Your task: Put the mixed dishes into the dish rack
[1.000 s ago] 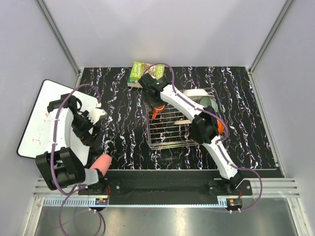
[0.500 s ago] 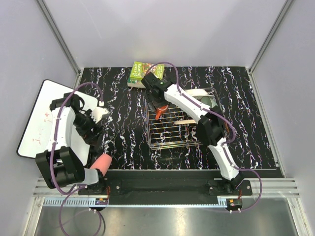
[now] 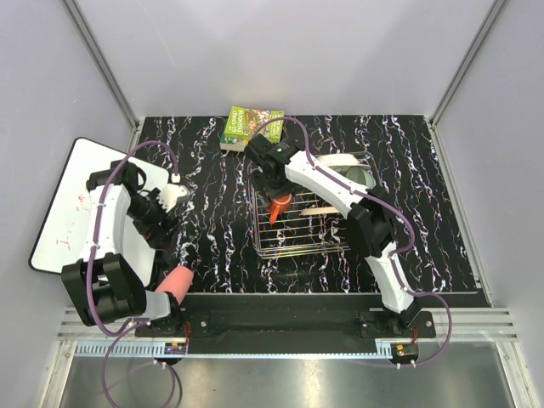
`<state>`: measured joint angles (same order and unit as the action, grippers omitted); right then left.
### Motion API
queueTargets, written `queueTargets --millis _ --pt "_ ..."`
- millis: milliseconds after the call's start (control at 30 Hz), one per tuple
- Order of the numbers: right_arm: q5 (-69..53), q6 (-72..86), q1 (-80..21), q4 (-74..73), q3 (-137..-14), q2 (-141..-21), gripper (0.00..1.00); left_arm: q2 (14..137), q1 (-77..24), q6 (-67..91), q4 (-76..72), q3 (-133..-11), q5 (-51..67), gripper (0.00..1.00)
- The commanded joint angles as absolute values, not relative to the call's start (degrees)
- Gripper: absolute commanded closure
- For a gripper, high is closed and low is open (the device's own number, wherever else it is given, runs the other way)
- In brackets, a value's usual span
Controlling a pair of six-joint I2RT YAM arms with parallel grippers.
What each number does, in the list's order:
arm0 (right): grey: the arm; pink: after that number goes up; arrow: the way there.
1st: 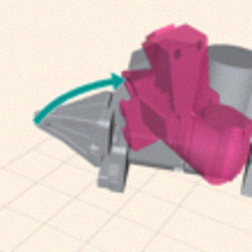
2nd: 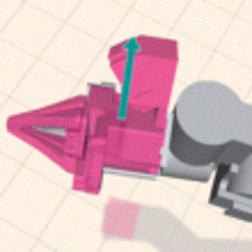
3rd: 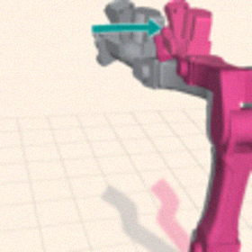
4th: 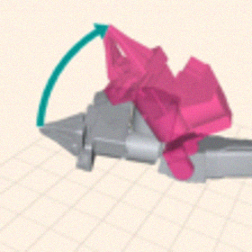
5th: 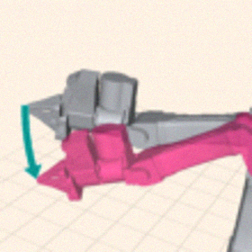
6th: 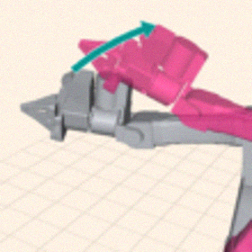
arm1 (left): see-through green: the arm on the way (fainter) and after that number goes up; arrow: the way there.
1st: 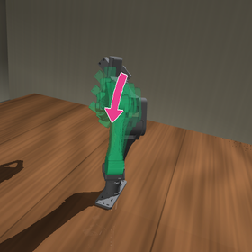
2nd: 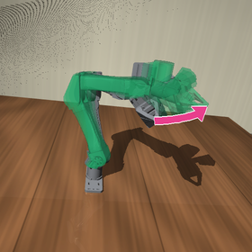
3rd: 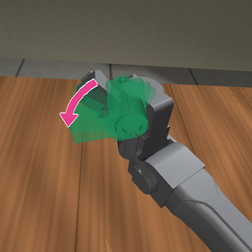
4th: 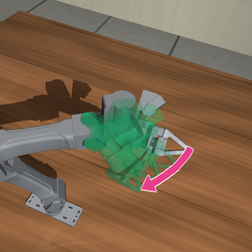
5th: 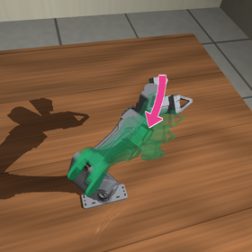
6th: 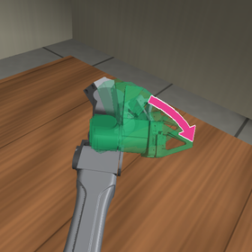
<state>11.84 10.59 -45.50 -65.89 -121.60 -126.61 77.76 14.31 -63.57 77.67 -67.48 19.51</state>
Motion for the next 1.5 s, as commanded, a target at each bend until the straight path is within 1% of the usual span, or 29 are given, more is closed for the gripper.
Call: queueTargets --millis 0,400,633,667,700,767,833,933,1000,1033,1100,1167,1233,1267,1300,1367,1467 --pt "9.58 10.81 -46.23 -66.18 -121.9 -122.34 1.0 78.48 14.06 -63.72 84.55 -68.99 22.59 0.01" --pt "7.56 10.37 -45.79 -67.15 -130.69 -132.7 1.0 77.52 13.89 -63.98 84.99 -69.7 21.97 0.01" --pt "8.35 10.28 -44.39 -67.06 -130.78 -134.56 1.0 77.26 13.89 -64.07 85.43 -69.87 21.71 0.01" --pt "8.96 10.28 -44.21 -66.89 -130.78 -134.65 0.98 77.34 13.89 -63.9 85.17 -69.87 21.62 0.01" --pt "9.05 10.28 -44.12 -66.88 -130.96 -134.65 0.86 77.34 13.89 -63.81 85.17 -69.87 21.71 0.01" --pt "9.75 10.37 -43.86 -66.8 -131.13 -134.56 0.75 77.43 13.89 -63.81 85.17 -69.79 21.71 0.01" --pt "10.46 10.37 -43.77 -66.62 -131.57 -134.65 0.67 77.61 13.89 -63.72 85.17 -69.87 21.8 0.01" --pt "12.48 10.46 -43.86 -66.18 -132.27 -134.56 0.65 77.52 13.89 -63.63 85.25 -69.96 21.88 0.01" --pt "13.09 10.72 -43.77 -66.18 -133.06 -134.74 0.59 77.61 13.89 -63.55 85.25 -69.96 22.23 0.01" --pt "13.01 10.72 -43.77 -66.09 -133.24 -134.74 0.51 77.96 13.89 -63.46 85.25 -69.96 22.15 0.01" --pt "13.18 10.72 -43.77 -66.09 -133.24 -134.74 0.47 78.22 13.63 -63.11 85.43 -69.79 22.32 0.01" --pt "13.8 10.55 -43.77 -66.09 -133.33 -134.56 0.33 79.1 13.1 -62.49 84.99 -69.44 21.97 0.01" --pt "14.41 10.37 -43.77 -66.18 -133.59 -134.47 0.28 79.71 11.96 -60.82 84.2 -69.61 21.36 0.01" --pt "14.33 10.37 -43.77 -66.09 -133.77 -134.21 0.2 79.72 11.69 -60.65 84.03 -69.87 21.36 0.01" --pt "14.5 10.28 -43.86 -66.27 -133.68 -134.12 0.17 79.8 11.34 -60.3 84.02 -70.57 21.97 0.01" --pt "14.68 10.2 -43.86 -66.27 -133.16 -133.6 0.0 79.98 11.08 -60.29 84.2 -71.1 22.67 0.01" --pt "14.94 10.28 -43.86 -66.18 -132.8 -132.98 0.0 80.07 10.28 -59.77 84.29 -71.46 22.59 0.01"
